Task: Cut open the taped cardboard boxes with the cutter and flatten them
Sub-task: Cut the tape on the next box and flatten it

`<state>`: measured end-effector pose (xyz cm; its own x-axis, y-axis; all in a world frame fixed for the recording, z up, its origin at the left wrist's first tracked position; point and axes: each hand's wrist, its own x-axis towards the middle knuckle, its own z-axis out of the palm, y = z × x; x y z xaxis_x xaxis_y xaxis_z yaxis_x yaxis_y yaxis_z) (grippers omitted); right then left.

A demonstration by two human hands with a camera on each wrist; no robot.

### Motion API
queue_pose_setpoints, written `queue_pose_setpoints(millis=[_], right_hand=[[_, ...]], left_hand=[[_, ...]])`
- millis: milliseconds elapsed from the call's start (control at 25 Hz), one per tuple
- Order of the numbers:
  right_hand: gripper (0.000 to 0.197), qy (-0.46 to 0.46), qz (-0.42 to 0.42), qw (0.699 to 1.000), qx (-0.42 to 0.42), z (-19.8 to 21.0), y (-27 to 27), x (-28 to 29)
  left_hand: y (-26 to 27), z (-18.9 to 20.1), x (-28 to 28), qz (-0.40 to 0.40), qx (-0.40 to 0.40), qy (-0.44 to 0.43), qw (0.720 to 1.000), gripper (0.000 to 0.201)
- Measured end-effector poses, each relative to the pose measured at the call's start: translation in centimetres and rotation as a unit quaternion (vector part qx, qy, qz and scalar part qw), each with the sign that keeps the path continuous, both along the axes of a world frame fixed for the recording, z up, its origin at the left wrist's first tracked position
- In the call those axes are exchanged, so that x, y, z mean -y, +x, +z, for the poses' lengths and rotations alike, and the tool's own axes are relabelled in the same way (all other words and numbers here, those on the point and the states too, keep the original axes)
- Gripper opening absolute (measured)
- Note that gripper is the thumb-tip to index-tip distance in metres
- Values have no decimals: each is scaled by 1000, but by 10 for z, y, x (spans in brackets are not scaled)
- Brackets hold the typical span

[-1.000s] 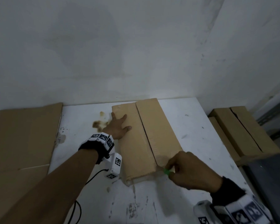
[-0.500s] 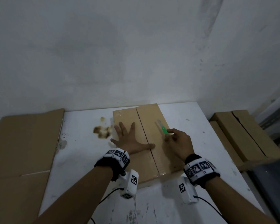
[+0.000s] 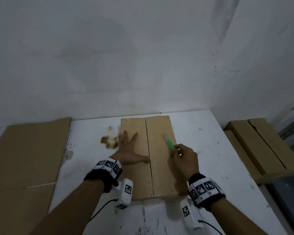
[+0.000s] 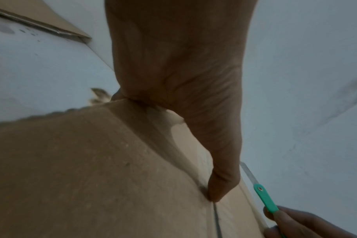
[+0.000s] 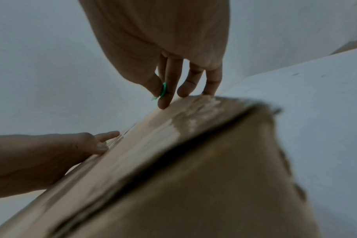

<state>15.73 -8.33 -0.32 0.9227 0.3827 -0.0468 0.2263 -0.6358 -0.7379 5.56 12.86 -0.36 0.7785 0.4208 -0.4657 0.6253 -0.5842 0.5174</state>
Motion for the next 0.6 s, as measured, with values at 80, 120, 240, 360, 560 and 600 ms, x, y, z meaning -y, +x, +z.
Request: queue_pose_setpoints(millis=[80,120,240,360,560,600], right_hand=[[16,-2,6,1000,-7,0,-10,0],[15,-5,13,1000,-14,0,-15,-1],[15,-39,29,999,-18,-1,-31,-3],[12,-80,22,996,-17,-1,-37,-2],[11,-90,61,993,-38,4,-31,0],[12,-96,76,992,-40,6,-30,0]], left_hand=[[-8,-5,-4,14,17,9,1000,130],[-12,-7,-4,23,26,20,999,132],[-21,-7,-4,33,36,82,995,135],[-23,2,-8,49,33,107,993,133],[-20,5,-11,29,8,135,990,123],[-16,7,-13,18,-1,145,989,121]])
